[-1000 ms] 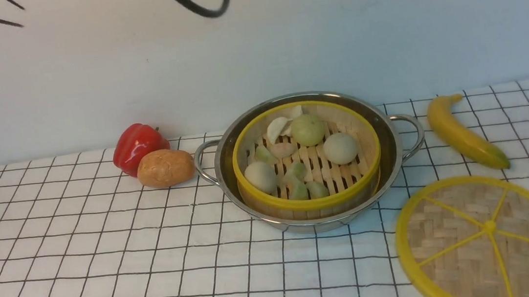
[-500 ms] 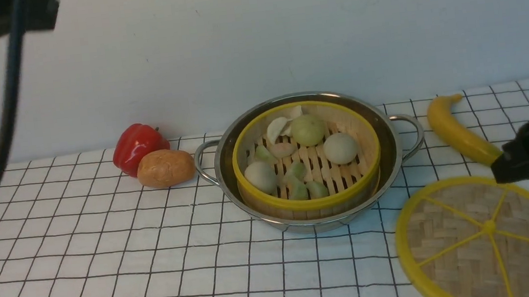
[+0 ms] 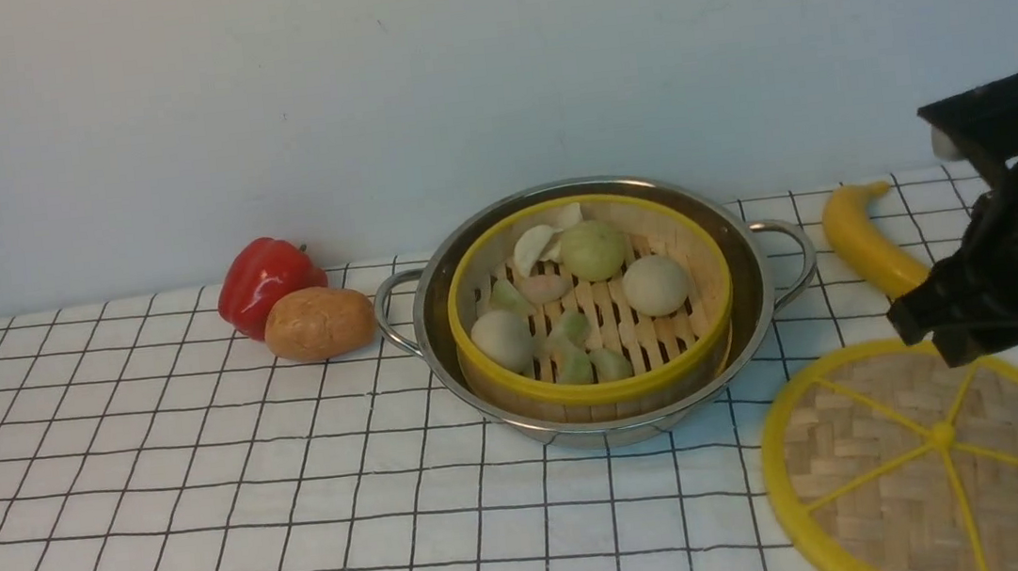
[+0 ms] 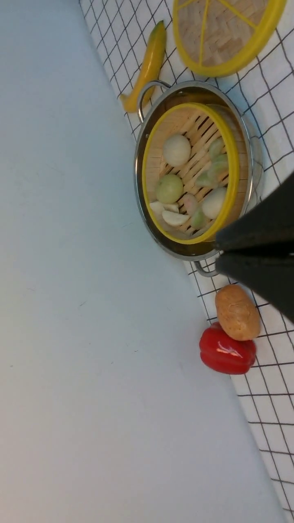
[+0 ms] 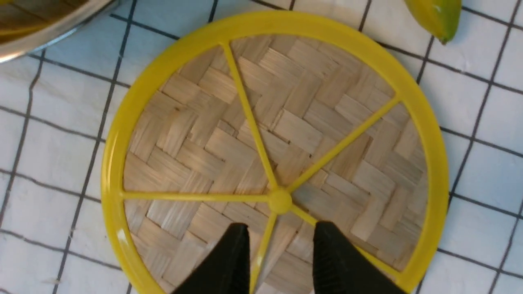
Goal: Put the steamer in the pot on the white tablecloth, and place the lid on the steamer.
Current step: 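Move the gripper down to the bamboo steamer lid and grasp its center knob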
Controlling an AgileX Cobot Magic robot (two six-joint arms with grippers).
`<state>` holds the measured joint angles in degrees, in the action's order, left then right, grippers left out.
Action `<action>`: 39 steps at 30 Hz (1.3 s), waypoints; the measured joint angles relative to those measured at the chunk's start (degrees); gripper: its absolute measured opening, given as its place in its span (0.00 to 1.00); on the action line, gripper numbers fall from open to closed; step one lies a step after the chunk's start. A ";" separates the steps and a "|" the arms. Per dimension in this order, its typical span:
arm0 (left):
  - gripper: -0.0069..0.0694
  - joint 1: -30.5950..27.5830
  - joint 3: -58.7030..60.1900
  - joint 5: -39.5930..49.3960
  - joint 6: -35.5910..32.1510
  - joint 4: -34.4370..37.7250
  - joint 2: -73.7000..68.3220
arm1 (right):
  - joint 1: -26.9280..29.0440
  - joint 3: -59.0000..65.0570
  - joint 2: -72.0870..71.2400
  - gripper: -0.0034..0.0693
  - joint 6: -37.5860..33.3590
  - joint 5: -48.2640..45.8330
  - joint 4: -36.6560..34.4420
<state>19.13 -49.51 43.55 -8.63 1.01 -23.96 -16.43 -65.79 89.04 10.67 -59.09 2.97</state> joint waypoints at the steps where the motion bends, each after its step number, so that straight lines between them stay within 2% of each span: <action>1: 0.06 0.00 1.07 -0.13 0.00 0.00 0.82 | 0.00 0.00 0.54 0.38 0.00 0.39 0.01; 7: 0.06 0.00 4.70 -0.01 0.00 1.63 2.26 | 0.00 0.00 4.09 0.38 0.00 0.99 -0.01; 21: 0.06 0.00 4.72 0.04 0.00 3.06 2.26 | 0.00 0.00 11.79 0.38 0.00 1.31 -0.06; 39: 0.06 0.00 4.72 0.04 0.00 3.10 2.26 | 0.00 0.00 12.18 0.38 0.00 2.23 -0.06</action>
<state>19.13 -44.79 43.58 -8.63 4.11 -21.70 -16.43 -65.79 101.22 10.67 -56.86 2.90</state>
